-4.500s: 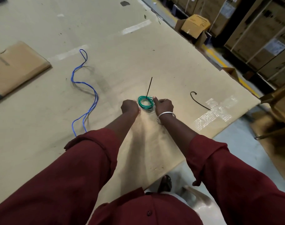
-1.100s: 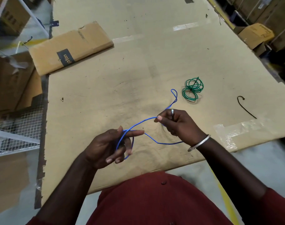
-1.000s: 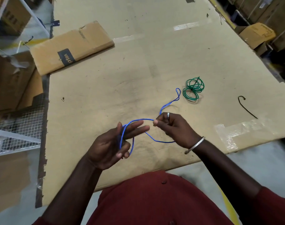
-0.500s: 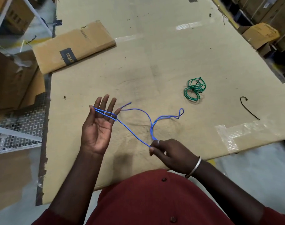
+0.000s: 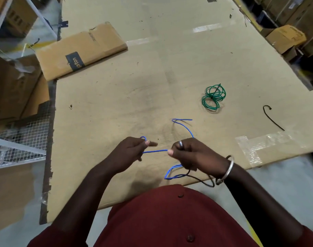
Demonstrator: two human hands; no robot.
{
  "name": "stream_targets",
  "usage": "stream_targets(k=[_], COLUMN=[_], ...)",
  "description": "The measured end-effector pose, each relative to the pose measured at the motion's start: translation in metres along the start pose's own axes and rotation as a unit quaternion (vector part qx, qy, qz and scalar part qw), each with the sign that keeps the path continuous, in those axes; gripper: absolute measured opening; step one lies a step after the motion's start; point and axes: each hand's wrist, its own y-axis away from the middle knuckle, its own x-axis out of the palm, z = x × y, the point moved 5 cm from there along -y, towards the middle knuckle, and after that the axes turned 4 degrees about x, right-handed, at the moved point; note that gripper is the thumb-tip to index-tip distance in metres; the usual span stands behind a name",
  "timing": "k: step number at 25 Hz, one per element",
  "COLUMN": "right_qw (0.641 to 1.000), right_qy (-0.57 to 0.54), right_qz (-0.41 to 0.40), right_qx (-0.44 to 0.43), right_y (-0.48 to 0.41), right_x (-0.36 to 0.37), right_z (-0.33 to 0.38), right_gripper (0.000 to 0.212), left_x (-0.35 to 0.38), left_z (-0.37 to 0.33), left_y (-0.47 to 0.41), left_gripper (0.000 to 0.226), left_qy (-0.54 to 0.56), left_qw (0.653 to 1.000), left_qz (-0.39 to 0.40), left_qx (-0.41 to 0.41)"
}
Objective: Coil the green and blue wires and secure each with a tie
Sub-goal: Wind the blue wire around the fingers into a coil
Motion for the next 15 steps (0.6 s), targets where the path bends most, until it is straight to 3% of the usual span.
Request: stream_targets(k=[3,6,9,11,13,14,15], right_qw=[0.996,0.991,0.987,0.982,0.975,0.966,0.958], right_qy=[0.041,0.04,0.043,0.081,0.17,0.226,0.267], right_qz=[-0.068,-0.111,-0.128,-0.141,-0.126,-0.11,-0.095], right_qx=[-0.028,-0.057,-0.084,-0.093,-0.074,-0.055,-0.035], right_y=[-0.001,0.001,-0.001,-0.005,-0.01,-0.012,-0.012], right_x=[-0.028,-0.05,-0.057,-0.055,-0.052,-0.049,-0.046], right_z=[0.002,0.006,0.005,-0.002,-0.016,-0.026,-0.036], right_gripper=[0.041,0.024,0.011,0.019,0.026,0.023,0.022], left_x=[0.008,0.01,0.018,0.026,0.022,0.016,0.01], left_z=[-0.016,-0.022,-0.025,-0.032,-0.042,-0.046,-0.048], left_y=[0.017,0.029,0.036,0.041,0.043,0.042,0.04], left_gripper=[0.048,0.069,0.049,0.05,0.052,0.05,0.044], left_qy=[0.118,0.22,0.359,0.513,0.66,0.706,0.733], left_qw=[0.988,0.963,0.916,0.827,0.705,0.663,0.644], left_qz=[0.097,0.155,0.175,0.227,0.259,0.248,0.218], left_qx=[-0.015,-0.035,-0.041,-0.038,-0.023,-0.018,-0.019])
